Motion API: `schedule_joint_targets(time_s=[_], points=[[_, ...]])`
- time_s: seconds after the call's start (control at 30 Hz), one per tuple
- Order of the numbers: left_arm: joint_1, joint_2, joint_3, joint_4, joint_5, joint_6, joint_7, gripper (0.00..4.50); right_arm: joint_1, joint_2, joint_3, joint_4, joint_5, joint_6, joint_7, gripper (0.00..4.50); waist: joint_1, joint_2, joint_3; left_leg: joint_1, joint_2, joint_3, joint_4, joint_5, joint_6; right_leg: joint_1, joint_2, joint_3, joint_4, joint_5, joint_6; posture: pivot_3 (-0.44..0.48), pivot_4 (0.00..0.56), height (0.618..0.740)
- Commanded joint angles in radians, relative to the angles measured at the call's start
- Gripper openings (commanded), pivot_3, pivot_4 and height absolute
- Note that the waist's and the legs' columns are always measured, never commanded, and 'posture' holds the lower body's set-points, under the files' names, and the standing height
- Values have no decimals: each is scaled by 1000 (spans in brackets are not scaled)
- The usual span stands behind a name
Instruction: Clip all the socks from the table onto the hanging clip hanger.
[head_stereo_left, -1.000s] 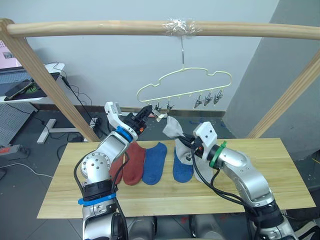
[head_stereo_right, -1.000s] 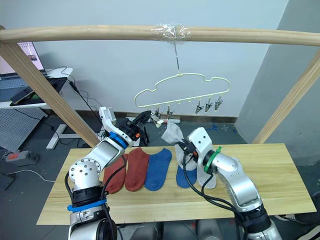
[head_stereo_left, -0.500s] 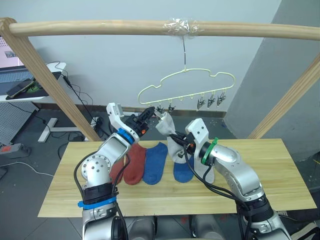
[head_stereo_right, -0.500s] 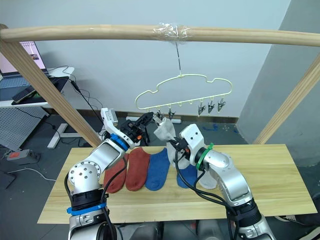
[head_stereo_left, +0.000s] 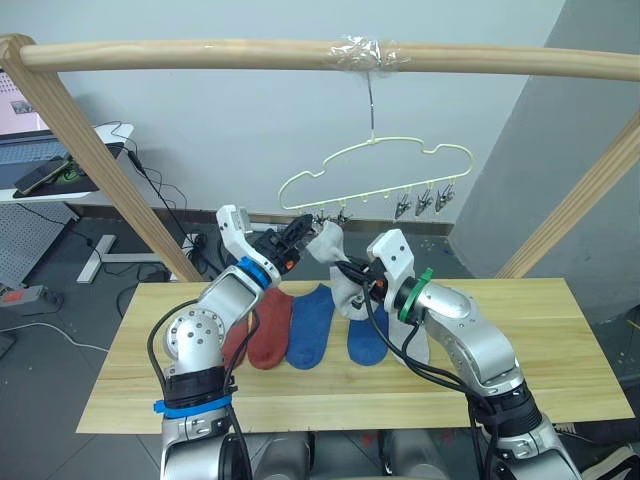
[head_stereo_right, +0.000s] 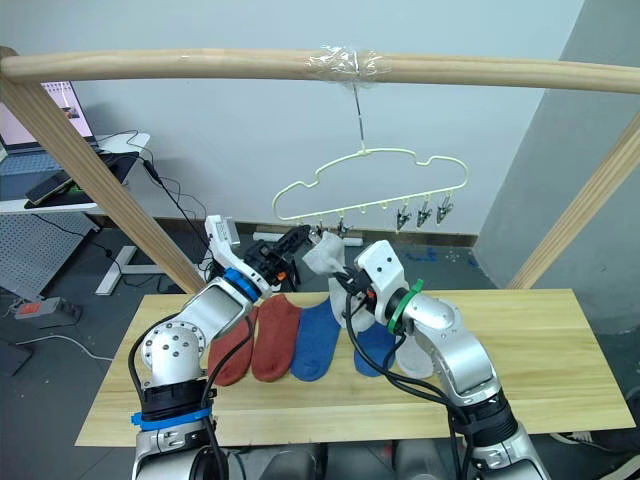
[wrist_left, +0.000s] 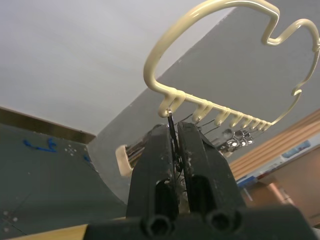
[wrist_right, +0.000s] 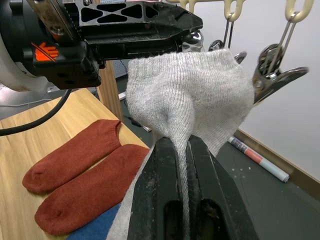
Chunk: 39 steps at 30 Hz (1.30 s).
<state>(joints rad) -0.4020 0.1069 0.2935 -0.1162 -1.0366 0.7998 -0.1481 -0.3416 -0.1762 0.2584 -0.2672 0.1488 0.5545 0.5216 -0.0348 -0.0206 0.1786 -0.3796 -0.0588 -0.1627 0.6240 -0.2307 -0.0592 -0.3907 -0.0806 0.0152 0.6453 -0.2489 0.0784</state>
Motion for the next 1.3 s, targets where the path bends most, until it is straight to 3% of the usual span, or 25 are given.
schedule_joint_targets(time_s=[0.03, 0.37, 0.53, 0.63, 0.77, 1.1, 1.3], points=[[-1, 3, -2, -42, -8, -19, -22, 1418, -19, 10, -1, -29, 17, -12, -2, 0, 0, 0, 0, 0, 0, 0, 0, 0, 0, 0, 0, 0, 0, 0, 0, -54, 131, 740], [20, 80, 44, -58, -32, 9, -24, 4422, -16, 50, -7, -7, 49, 15, -2, 0, -4, 0, 0, 0, 0, 0, 0, 0, 0, -1, 0, 0, 0, 0, 0, -49, 136, 740], [71, 186, 56, -114, -36, 28, -72, 4466, -33, 82, -24, 15, 144, 121, 32, 0, -6, 0, 0, -1, 1, 0, -1, 0, 0, -3, 1, 0, 0, 1, -2, -39, 142, 740], [121, 292, -23, -181, 85, -17, -172, 4466, -58, 110, -51, 63, 192, 168, 28, 0, -5, 1, 0, -2, 1, 0, -1, 0, 0, -4, 1, 0, 0, 3, -6, -33, 143, 740], [160, 354, -86, -214, 189, -81, -244, 4500, -81, 127, -71, 112, 222, 190, 26, 1025, 1, 1, 1, -2, 1, 0, -1, 0, 0, -4, 2, 1, 0, 4, -7, -20, 141, 740], [253, 339, -140, -301, 271, -114, -264, 4500, 3, -1, -52, 56, 203, 195, 64, 4451, 3, 1, 1, -3, 2, 1, -4, 0, 0, -6, 2, 1, 0, 4, -7, -24, 137, 740], [242, 267, -237, -318, 394, -197, -229, 4500, 60, -73, -135, -62, 238, 195, 41, 4451, 5, 1, 1, -4, 3, 2, -4, 0, 0, -8, 2, 2, 0, 3, -6, -33, 138, 740]])
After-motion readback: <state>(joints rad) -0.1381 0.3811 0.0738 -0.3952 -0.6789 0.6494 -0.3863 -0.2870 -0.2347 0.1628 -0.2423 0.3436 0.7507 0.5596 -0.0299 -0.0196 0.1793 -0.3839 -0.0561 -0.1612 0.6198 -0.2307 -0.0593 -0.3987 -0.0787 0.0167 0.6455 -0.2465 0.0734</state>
